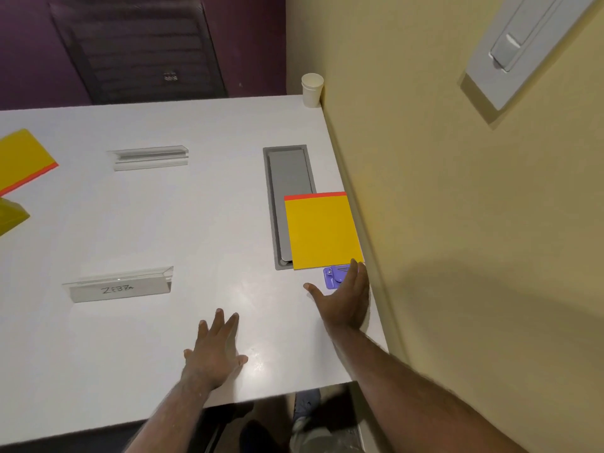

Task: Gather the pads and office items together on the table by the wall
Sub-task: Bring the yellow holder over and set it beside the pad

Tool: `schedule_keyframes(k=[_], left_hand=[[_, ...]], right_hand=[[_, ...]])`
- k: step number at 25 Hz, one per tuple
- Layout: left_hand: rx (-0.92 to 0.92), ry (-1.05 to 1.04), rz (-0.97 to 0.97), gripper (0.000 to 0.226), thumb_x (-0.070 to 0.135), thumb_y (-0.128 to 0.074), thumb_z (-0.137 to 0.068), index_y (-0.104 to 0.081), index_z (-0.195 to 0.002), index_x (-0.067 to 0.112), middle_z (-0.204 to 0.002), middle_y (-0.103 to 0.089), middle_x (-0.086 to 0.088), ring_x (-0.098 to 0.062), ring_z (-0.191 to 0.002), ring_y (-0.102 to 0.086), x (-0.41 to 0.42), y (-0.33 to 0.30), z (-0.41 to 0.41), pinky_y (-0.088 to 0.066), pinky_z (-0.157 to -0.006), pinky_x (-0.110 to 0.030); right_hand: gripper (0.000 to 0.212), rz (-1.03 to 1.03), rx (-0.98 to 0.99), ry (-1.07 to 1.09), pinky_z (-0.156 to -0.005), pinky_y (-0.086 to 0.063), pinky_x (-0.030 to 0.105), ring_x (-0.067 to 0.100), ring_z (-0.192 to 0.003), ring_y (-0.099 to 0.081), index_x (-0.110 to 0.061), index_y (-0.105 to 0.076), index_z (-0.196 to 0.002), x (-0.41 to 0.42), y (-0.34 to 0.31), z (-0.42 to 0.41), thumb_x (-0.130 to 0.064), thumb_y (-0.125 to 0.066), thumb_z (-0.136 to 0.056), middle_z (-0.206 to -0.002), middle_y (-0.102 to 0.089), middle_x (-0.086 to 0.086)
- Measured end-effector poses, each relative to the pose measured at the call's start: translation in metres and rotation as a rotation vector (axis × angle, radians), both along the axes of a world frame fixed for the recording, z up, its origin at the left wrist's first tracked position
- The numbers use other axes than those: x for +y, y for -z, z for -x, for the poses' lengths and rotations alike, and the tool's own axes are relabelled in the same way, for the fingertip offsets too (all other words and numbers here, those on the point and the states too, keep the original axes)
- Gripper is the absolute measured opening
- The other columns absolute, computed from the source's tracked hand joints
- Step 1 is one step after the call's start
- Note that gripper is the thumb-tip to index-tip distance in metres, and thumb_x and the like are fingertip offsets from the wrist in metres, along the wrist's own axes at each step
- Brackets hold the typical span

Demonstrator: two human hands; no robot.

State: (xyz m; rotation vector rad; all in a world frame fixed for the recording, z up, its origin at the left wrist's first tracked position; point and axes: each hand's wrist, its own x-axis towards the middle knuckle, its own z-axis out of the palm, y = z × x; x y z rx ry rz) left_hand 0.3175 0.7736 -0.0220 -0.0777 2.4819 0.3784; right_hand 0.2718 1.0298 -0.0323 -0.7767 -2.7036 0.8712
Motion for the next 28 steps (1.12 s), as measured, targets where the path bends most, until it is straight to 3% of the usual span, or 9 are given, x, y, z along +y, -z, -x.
schedule_keyframes(k=[2, 5, 10, 16, 22, 28], left_hand=[[0.063, 0.014, 0.009, 0.088, 0.057, -0.059, -0.083, -0.005, -0.150, 0.038, -0.161, 0.006, 0.011, -0.023, -0.147, -0.003, -0.001, -0.016, 0.002, -0.026, -0.108, -0.060], [0.166, -0.062, -0.029, 0.086, 0.056, -0.058, -0.084, -0.007, -0.151, 0.038, -0.161, 0.005, 0.013, -0.018, -0.149, -0.004, -0.016, -0.052, 0.000, -0.015, -0.115, -0.055], [0.370, -0.243, -0.048, 0.074, 0.051, -0.059, -0.086, -0.022, -0.149, 0.035, -0.161, -0.009, 0.013, -0.011, -0.147, -0.013, -0.074, -0.123, -0.025, -0.005, -0.119, -0.050], [0.633, -0.479, 0.009, 0.075, 0.051, -0.063, -0.084, -0.025, -0.147, 0.036, -0.160, -0.014, 0.012, -0.013, -0.147, -0.012, -0.171, -0.201, -0.096, -0.008, -0.119, -0.050], [0.893, -0.659, 0.103, 0.073, 0.049, -0.067, -0.081, -0.032, -0.143, 0.036, -0.158, -0.022, 0.009, -0.018, -0.147, -0.016, -0.271, -0.249, -0.220, -0.015, -0.117, -0.054], [0.962, -0.851, 0.221, 0.077, 0.047, -0.069, -0.080, -0.030, -0.145, 0.035, -0.159, -0.020, 0.010, -0.016, -0.148, -0.010, -0.343, -0.264, -0.360, -0.011, -0.117, -0.053]], right_hand=[[0.105, -0.063, 0.058, -0.127, -0.105, -0.041, 0.045, 0.032, -0.134, -0.041, -0.007, -0.040, -0.141, -0.012, -0.009, 0.001, -0.070, -0.072, -0.063, -0.145, -0.045, 0.013], [0.085, -0.084, 0.137, -0.383, -0.105, -0.040, 0.044, 0.027, -0.134, -0.040, -0.012, -0.042, -0.139, -0.043, -0.027, 0.008, -0.063, -0.066, -0.075, -0.144, -0.045, 0.010], [0.066, 0.190, 0.317, -0.725, -0.098, -0.045, 0.048, 0.019, -0.127, -0.046, -0.017, -0.050, -0.129, -0.124, -0.068, 0.013, -0.051, -0.071, -0.077, -0.134, -0.050, 0.002], [0.066, 0.343, 0.422, -1.030, -0.100, -0.043, 0.049, 0.019, -0.126, -0.049, -0.016, -0.049, -0.128, -0.241, -0.127, -0.018, -0.054, -0.068, -0.077, -0.133, -0.051, 0.001], [0.070, 0.453, 0.524, -1.268, -0.102, -0.045, 0.049, 0.016, -0.131, -0.045, -0.019, -0.046, -0.133, -0.356, -0.197, -0.101, -0.054, -0.069, -0.077, -0.140, -0.049, 0.001], [0.074, 0.428, 0.644, -1.474, -0.106, -0.041, 0.043, 0.017, -0.130, -0.046, -0.016, -0.045, -0.137, -0.464, -0.241, -0.194, -0.057, -0.064, -0.079, -0.141, -0.050, 0.003]])
